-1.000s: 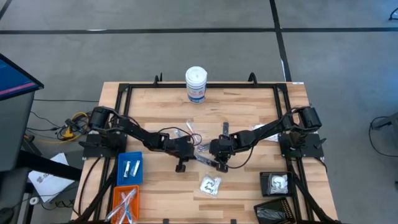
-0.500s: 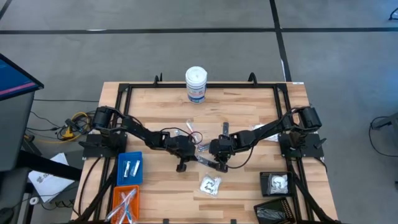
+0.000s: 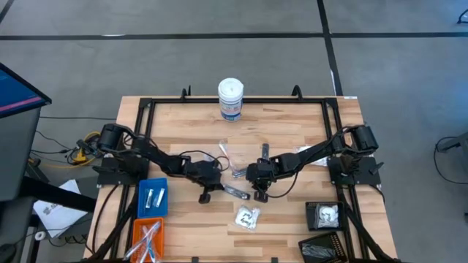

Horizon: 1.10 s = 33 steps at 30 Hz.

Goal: Pick & Place Travel size toiletries
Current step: Put the black comb into the bottom black bin

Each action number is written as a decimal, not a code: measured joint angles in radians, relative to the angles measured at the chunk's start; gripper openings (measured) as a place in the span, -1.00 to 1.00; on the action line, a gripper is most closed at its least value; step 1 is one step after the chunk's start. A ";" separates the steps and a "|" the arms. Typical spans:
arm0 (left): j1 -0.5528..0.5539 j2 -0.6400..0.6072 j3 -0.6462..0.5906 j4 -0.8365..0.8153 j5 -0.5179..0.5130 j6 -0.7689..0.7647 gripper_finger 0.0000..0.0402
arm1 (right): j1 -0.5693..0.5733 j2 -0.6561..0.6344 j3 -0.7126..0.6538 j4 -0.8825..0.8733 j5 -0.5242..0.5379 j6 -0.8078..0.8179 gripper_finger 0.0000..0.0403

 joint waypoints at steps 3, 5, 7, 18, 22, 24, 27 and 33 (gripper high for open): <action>0.003 -0.005 -0.026 0.080 -0.011 0.005 -1.00 | 0.000 0.000 0.000 0.001 0.000 0.000 -0.62; 0.003 -0.005 -0.037 0.134 -0.023 0.006 -1.00 | 0.000 0.000 0.000 0.001 0.000 0.000 -0.62; 0.004 -0.007 -0.037 0.142 0.016 0.006 -1.00 | 0.000 0.000 0.000 0.005 0.000 0.000 -0.62; 0.011 -0.008 -0.045 0.113 0.117 -0.001 -1.00 | 0.000 0.000 0.000 0.006 0.000 0.000 -0.62; 0.022 -0.008 -0.046 0.094 0.103 -0.002 -1.00 | 0.000 0.000 0.000 0.008 0.000 0.000 -0.62; 0.022 -0.008 -0.046 0.086 0.102 -0.002 -1.00 | 0.000 0.000 0.000 0.008 0.000 0.000 -0.62; 0.021 -0.008 -0.046 0.087 0.103 -0.002 -1.00 | 0.000 0.000 0.000 0.008 0.000 0.000 -0.62; 0.018 -0.008 -0.046 0.086 0.113 -0.002 -1.00 | -0.001 0.000 0.000 0.008 0.000 0.000 -0.62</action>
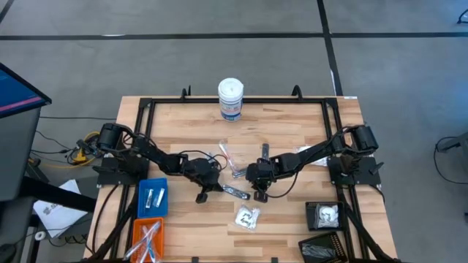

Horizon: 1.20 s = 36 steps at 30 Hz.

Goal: Pick & Place Travel size toiletries
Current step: Put the black comb into the bottom black bin

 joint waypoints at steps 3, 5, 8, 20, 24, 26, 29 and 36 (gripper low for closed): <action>0.000 0.008 0.003 0.005 0.000 0.000 -1.00 | -0.007 0.000 0.002 -0.002 0.000 -0.001 -0.62; 0.000 0.014 0.003 0.000 0.000 0.000 -1.00 | -0.013 0.000 0.012 -0.004 0.000 -0.001 -0.62; 0.002 0.033 0.007 0.000 0.000 0.001 -1.00 | -0.013 0.000 0.028 -0.011 0.000 -0.011 -0.62; 0.021 0.058 0.015 -0.009 0.003 -0.016 -1.00 | -0.012 0.000 0.043 -0.030 0.000 -0.025 -0.62; 0.024 0.058 0.015 -0.014 0.003 -0.017 -1.00 | -0.009 0.000 0.043 0.005 -0.044 -0.011 -0.62; 0.024 0.058 0.015 -0.016 0.003 -0.017 -1.00 | -0.009 0.000 0.043 0.013 -0.059 -0.007 -0.62; 0.024 0.058 0.015 -0.018 0.002 -0.016 -1.00 | -0.010 0.000 0.043 0.037 -0.060 0.038 -0.61; 0.025 0.058 0.016 -0.023 0.000 -0.016 -1.00 | -0.013 0.047 0.043 0.129 -0.181 0.087 -0.30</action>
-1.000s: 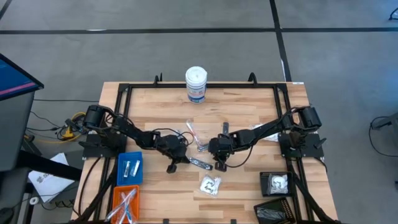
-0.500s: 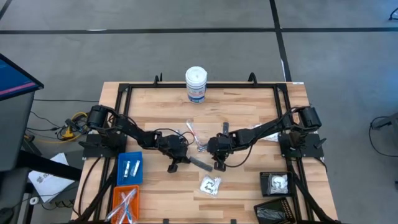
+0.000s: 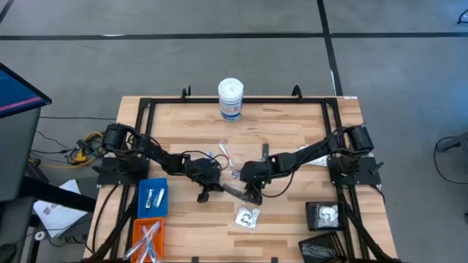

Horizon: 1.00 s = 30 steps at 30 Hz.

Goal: Pick & Place Travel size toiletries
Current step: Put the black comb into the bottom black bin

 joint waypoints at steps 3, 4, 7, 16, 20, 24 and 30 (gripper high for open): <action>0.000 0.000 0.000 -0.001 -0.002 0.000 -1.00 | -0.007 0.022 0.000 0.017 -0.009 0.021 -0.02; 0.000 0.000 0.000 -0.001 -0.002 0.000 -1.00 | -0.012 0.032 0.000 0.028 -0.009 0.028 0.08; 0.000 0.000 0.000 -0.002 -0.003 0.000 -1.00 | -0.026 0.044 0.001 0.034 -0.011 0.036 0.38; 0.000 0.001 0.000 -0.003 -0.004 0.008 -1.00 | -0.031 0.061 -0.001 0.132 -0.036 0.044 0.83; 0.000 0.002 -0.001 0.004 -0.005 0.019 -1.00 | -0.030 0.062 -0.001 0.159 -0.036 0.044 0.80; -0.001 0.002 0.000 0.011 -0.034 0.019 -1.00 | -0.031 0.062 -0.001 0.144 -0.031 0.044 0.69; 0.000 0.002 0.000 0.017 -0.072 0.020 -1.00 | -0.024 0.062 -0.001 0.113 -0.029 0.041 0.50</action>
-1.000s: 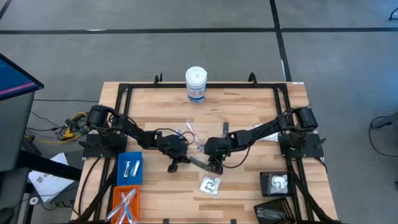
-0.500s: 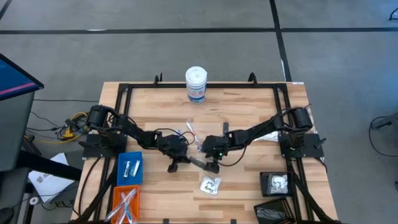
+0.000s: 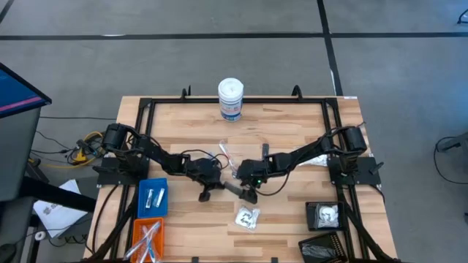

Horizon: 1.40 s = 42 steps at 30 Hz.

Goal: Pick & Place Travel size toiletries
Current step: Put the black comb into the bottom black bin

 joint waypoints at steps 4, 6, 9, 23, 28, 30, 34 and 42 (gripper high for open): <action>0.000 0.000 0.001 0.005 -0.035 0.000 -1.00 | 0.005 0.000 0.000 -0.003 -0.002 -0.008 0.42; 0.000 0.001 0.001 0.011 -0.051 0.000 -1.00 | 0.006 0.000 0.000 -0.003 -0.004 -0.008 0.40; 0.000 0.002 0.000 0.020 -0.077 0.000 -1.00 | 0.006 0.000 0.000 -0.003 -0.006 -0.008 0.39; 0.008 0.016 0.014 0.027 -0.076 -0.003 -1.00 | 0.006 -0.002 0.000 0.058 -0.007 -0.021 0.39; 0.010 0.041 0.041 0.031 -0.075 -0.002 -1.00 | 0.006 -0.002 0.000 0.051 -0.006 -0.018 0.39; 0.010 0.053 0.057 0.035 -0.076 -0.001 -1.00 | 0.006 -0.002 0.000 0.048 -0.006 -0.015 0.39; 0.010 0.091 0.095 0.044 -0.076 -0.002 -1.00 | 0.006 -0.002 0.000 0.039 -0.005 -0.010 0.39; 0.010 0.130 0.121 0.060 -0.078 -0.019 -1.00 | 0.006 -0.004 0.002 -0.042 0.013 0.003 0.34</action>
